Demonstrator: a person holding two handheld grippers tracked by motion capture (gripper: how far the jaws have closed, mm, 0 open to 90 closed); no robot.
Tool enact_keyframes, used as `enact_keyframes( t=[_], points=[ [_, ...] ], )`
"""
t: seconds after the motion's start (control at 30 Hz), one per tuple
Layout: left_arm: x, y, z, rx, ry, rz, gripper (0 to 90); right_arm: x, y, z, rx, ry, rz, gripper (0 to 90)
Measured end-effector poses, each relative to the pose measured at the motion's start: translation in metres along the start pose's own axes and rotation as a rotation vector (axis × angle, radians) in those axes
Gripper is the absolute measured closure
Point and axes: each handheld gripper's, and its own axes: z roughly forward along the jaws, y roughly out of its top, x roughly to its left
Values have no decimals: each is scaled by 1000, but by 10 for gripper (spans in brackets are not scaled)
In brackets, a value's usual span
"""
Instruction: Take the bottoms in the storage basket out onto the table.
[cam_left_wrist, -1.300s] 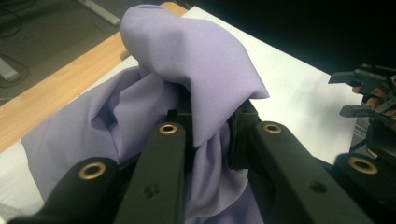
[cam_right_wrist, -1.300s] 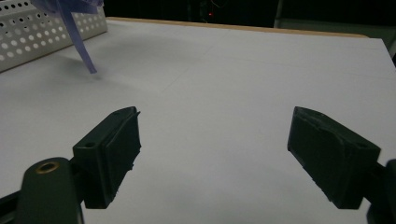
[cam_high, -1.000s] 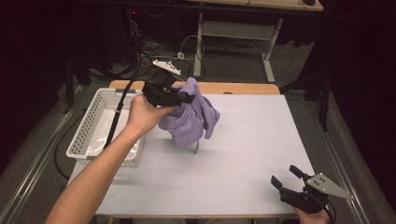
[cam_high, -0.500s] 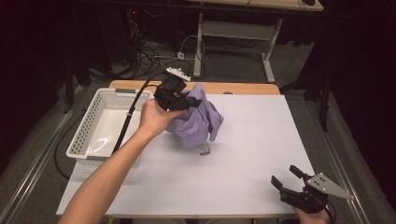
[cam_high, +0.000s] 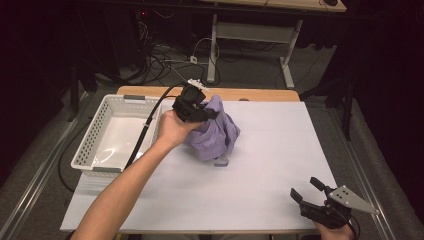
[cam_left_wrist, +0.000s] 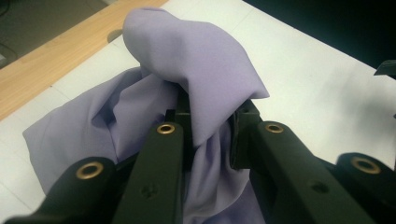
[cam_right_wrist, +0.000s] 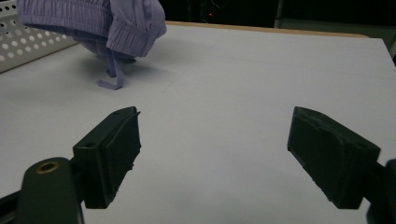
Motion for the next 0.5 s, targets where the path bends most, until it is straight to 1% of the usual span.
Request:
enact_keyframes(
  t=[0.1,0.23,0.27,0.37,0.5],
  points=[
    [3,-2,3,3,6,-2,766,0,0,0,2,1,0,179],
    [8,-3,6,-7,21,-2,765,0,0,0,5,1,-1,179],
    [9,-4,7,-13,25,-9,765,0,0,1,6,1,-3,179],
    [14,-6,11,-6,39,-13,765,0,0,1,6,1,-4,179],
    [18,-10,16,-8,43,-25,765,0,0,0,5,1,-3,179]
  ],
)
